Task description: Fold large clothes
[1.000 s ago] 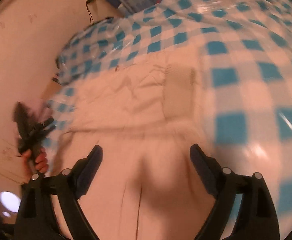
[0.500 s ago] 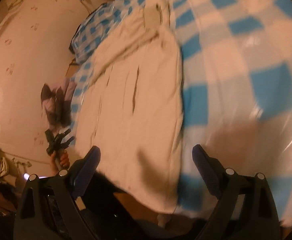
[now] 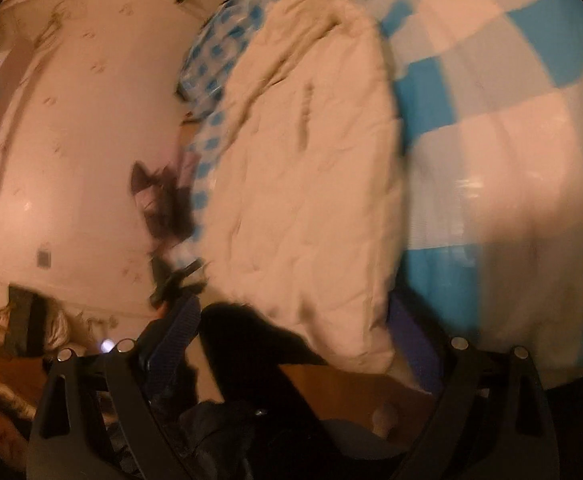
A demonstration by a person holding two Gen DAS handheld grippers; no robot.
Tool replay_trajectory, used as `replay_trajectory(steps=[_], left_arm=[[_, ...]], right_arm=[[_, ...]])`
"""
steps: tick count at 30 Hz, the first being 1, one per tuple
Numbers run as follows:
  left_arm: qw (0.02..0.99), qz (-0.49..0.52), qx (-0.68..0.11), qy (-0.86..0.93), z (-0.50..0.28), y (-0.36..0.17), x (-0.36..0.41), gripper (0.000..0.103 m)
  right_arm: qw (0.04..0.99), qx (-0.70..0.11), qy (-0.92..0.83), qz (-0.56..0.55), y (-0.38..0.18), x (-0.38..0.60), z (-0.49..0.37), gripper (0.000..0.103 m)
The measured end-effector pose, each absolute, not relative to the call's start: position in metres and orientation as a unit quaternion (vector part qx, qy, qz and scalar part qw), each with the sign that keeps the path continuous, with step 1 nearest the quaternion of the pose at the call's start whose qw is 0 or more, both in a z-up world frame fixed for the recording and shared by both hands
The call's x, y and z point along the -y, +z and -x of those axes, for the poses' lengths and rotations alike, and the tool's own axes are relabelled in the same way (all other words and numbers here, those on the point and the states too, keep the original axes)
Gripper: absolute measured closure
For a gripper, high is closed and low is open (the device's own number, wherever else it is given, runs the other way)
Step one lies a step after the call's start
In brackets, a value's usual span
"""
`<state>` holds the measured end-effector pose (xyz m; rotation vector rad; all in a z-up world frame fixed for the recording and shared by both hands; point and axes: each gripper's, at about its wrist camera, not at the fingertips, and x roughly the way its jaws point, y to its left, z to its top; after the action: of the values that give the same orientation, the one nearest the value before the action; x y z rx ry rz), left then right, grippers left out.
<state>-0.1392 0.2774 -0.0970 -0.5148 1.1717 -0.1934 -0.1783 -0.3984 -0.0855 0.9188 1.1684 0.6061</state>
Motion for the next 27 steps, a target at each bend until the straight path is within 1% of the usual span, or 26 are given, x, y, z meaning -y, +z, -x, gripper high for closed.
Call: replay_trajectory(steps=[2,6,9,10,12,13,14,15,16,17,19,22,25,27], left_arm=[[0.799,0.227,-0.552,-0.077,0.142,-0.099,-0.275,0.007],[0.78,0.24,-0.573,-0.076,0.144,-0.111,-0.274,0.007],[0.78,0.217,-0.582,-0.077,0.143,-0.113,-0.263,0.007],[0.782,0.213,-0.581,-0.075,0.142,-0.112,-0.26,0.007],[0.79,0.208,-0.571,-0.073,0.143,-0.109,-0.26,0.008],[0.797,0.204,-0.564,-0.072,0.144,-0.106,-0.26,0.024],[0.8,0.204,-0.559,-0.076,0.145,-0.103,-0.26,0.043],[0.794,0.216,-0.562,-0.082,0.146,-0.103,-0.262,0.066],[0.796,0.221,-0.557,-0.085,0.146,-0.101,-0.263,0.081],[0.8,0.222,-0.55,-0.091,0.148,-0.097,-0.263,0.088],[0.808,0.225,-0.534,-0.102,0.15,-0.083,-0.262,0.093],[0.819,0.237,-0.508,-0.123,0.151,-0.056,-0.259,0.094],[0.824,0.232,-0.49,-0.165,0.16,-0.024,-0.243,0.095],[0.823,0.221,-0.488,-0.189,0.175,-0.011,-0.231,0.095]], right_arm=[[0.695,-0.538,0.253,-0.404,-0.092,0.399,0.179,0.013],[0.679,-0.543,0.289,-0.4,-0.091,0.387,0.178,0.013],[0.689,-0.554,0.278,-0.377,-0.092,0.375,0.174,0.014],[0.692,-0.553,0.274,-0.373,-0.092,0.372,0.172,0.015],[0.703,-0.545,0.273,-0.367,-0.088,0.368,0.169,0.046],[0.703,-0.543,0.275,-0.368,-0.088,0.367,0.17,0.075],[0.706,-0.536,0.278,-0.37,-0.086,0.366,0.171,0.08],[0.711,-0.528,0.282,-0.368,-0.084,0.365,0.172,0.083],[0.715,-0.523,0.287,-0.365,-0.081,0.364,0.173,0.086],[0.719,-0.513,0.291,-0.367,-0.077,0.364,0.175,0.087],[0.727,-0.485,0.304,-0.379,-0.066,0.369,0.176,0.089],[0.746,-0.418,0.324,-0.405,-0.031,0.381,0.173,0.091],[0.763,-0.382,0.326,-0.407,0.0,0.399,0.182,0.091],[0.77,-0.373,0.327,-0.401,0.014,0.409,0.2,0.091]])
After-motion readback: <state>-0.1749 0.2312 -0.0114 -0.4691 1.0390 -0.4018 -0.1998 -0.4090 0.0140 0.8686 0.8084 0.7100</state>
